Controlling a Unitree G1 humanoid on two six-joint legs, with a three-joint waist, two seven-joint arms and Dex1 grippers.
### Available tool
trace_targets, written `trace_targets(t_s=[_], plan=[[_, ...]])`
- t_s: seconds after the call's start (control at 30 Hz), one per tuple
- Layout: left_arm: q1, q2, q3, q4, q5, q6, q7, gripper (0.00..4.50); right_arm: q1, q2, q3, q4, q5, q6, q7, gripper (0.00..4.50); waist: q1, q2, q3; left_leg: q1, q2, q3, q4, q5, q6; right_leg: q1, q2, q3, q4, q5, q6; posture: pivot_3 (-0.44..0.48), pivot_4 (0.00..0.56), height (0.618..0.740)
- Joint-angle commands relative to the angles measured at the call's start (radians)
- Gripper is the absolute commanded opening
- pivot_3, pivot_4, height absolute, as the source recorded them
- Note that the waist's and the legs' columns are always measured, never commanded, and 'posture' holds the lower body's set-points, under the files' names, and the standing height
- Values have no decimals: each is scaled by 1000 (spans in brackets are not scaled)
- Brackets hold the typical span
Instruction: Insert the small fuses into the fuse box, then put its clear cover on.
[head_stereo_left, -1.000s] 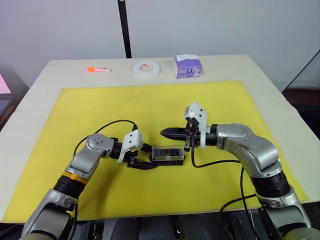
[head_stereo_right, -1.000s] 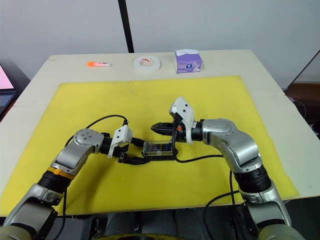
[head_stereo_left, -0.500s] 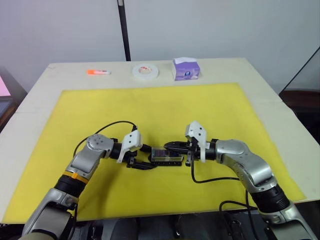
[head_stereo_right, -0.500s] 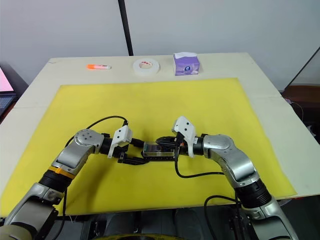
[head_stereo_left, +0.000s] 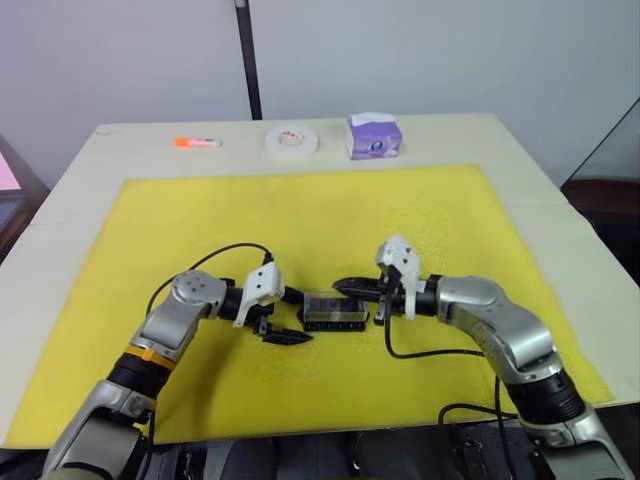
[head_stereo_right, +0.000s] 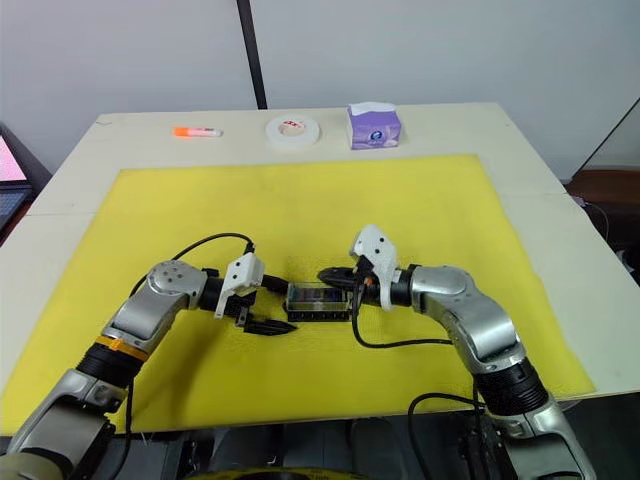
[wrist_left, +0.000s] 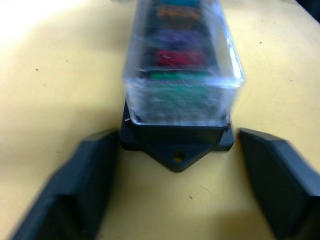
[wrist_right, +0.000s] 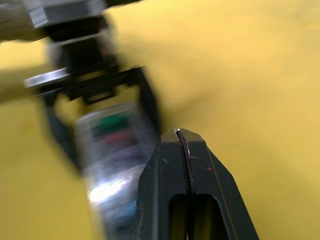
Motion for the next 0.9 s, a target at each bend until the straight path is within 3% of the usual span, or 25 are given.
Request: trace_targets(t_s=[0.03,0.1,0.23,0.4,0.5,0.67,0.9], plan=[[24,49,59,6,-17,53,12,4500,-37,-31,-81,-80,53,39,-12,357,0,1,1,-2,0,0,0,0,0,-2,0,0,0,1,-1,0,150,740],[33,82,96,-25,-52,85,8,4500,-43,-53,-125,-91,71,57,-18,826,-1,0,1,-7,0,0,1,0,0,-7,1,0,3,1,-2,0,150,740],[78,199,185,-111,-128,159,-31,4500,-7,-145,-239,-116,121,96,3,2270,-1,1,4,-11,0,0,0,0,1,-16,3,0,9,0,-2,0,150,740],[173,316,350,-183,-213,262,9,4500,167,-361,-379,-157,200,178,135,3968,3,1,9,-11,0,1,-1,0,1,-16,1,0,9,-3,-1,0,150,740],[237,337,463,-176,-234,304,84,4500,292,-450,-454,-147,191,149,200,3968,8,-2,12,-13,-1,2,1,0,1,-16,-1,0,8,-4,0,0,150,740],[359,355,582,-195,-244,320,137,4500,432,-496,-530,-83,131,62,238,3968,1,-6,15,-12,-1,2,1,0,0,-16,-1,0,7,-5,3,0,150,740],[411,345,639,-145,-249,305,160,4500,477,-499,-580,17,98,12,242,3968,4,-6,17,-12,-1,3,1,0,0,-17,-2,0,7,-4,0,0,150,740]])
